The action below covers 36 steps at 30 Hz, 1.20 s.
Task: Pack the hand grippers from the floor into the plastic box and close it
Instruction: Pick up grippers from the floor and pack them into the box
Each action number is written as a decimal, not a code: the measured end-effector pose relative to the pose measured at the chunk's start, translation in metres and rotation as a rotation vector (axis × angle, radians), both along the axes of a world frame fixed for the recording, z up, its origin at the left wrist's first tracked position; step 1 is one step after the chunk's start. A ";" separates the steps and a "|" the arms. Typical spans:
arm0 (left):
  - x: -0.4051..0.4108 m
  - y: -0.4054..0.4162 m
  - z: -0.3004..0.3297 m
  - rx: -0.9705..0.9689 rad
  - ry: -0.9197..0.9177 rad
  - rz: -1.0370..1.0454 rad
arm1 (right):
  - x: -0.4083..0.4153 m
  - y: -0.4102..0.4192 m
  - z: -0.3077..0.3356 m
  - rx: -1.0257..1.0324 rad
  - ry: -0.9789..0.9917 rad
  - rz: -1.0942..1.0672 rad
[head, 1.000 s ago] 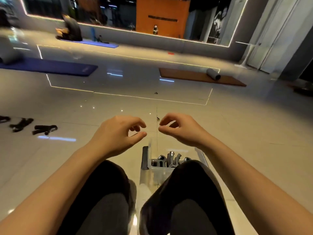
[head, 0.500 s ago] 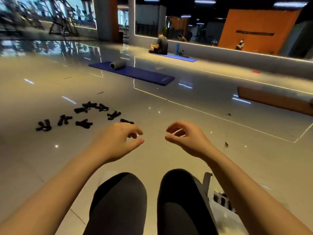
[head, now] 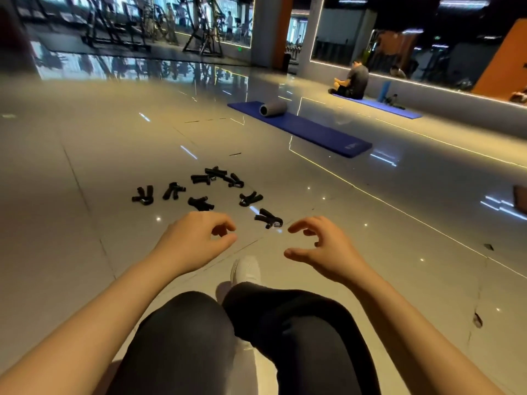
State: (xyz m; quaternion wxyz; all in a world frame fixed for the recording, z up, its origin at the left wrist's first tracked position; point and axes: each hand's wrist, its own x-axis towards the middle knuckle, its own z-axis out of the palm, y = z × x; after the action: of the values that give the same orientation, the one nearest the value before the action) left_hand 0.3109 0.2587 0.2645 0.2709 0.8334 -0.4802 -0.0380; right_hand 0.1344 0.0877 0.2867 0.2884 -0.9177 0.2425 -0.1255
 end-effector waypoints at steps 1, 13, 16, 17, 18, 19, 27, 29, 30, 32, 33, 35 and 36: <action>0.010 -0.008 0.002 0.003 0.000 0.004 | 0.009 -0.011 0.002 0.007 -0.010 -0.003; 0.143 -0.076 0.003 0.069 -0.037 0.060 | 0.153 -0.117 -0.029 0.140 -0.077 -0.059; 0.191 -0.083 -0.005 0.070 0.008 0.120 | 0.197 -0.137 -0.030 0.157 -0.056 -0.055; 0.208 -0.087 -0.009 0.059 0.022 0.135 | 0.213 -0.146 -0.029 0.155 -0.054 -0.058; 0.225 -0.093 -0.012 0.049 0.032 0.145 | 0.228 -0.155 -0.029 0.153 -0.048 -0.059; 0.240 -0.101 -0.015 0.041 0.041 0.148 | 0.244 -0.165 -0.029 0.151 -0.039 -0.059; 0.351 -0.209 -0.061 0.117 0.122 0.101 | 0.349 -0.267 -0.068 0.229 0.011 -0.105; 0.379 -0.240 -0.074 0.153 0.153 0.070 | 0.372 -0.301 -0.084 0.266 0.023 -0.118; 0.393 -0.255 -0.080 0.174 0.163 0.056 | 0.382 -0.319 -0.093 0.280 0.042 -0.131; 0.422 -0.287 -0.094 0.216 0.163 0.053 | 0.403 -0.354 -0.114 0.290 0.089 -0.157; 0.436 -0.302 -0.103 0.229 0.161 0.058 | 0.414 -0.371 -0.127 0.288 0.126 -0.162; 0.462 -0.332 -0.127 0.228 0.167 0.061 | 0.437 -0.398 -0.158 0.281 0.213 -0.170; 0.472 -0.347 -0.141 0.235 0.173 0.055 | 0.448 -0.409 -0.175 0.279 0.262 -0.171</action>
State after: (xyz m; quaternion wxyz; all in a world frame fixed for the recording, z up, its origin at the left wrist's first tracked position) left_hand 0.7830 -0.0879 0.1235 0.2127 0.8659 -0.4242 -0.1581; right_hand 0.5820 -0.3211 0.1112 0.3670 -0.8536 0.3697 0.0055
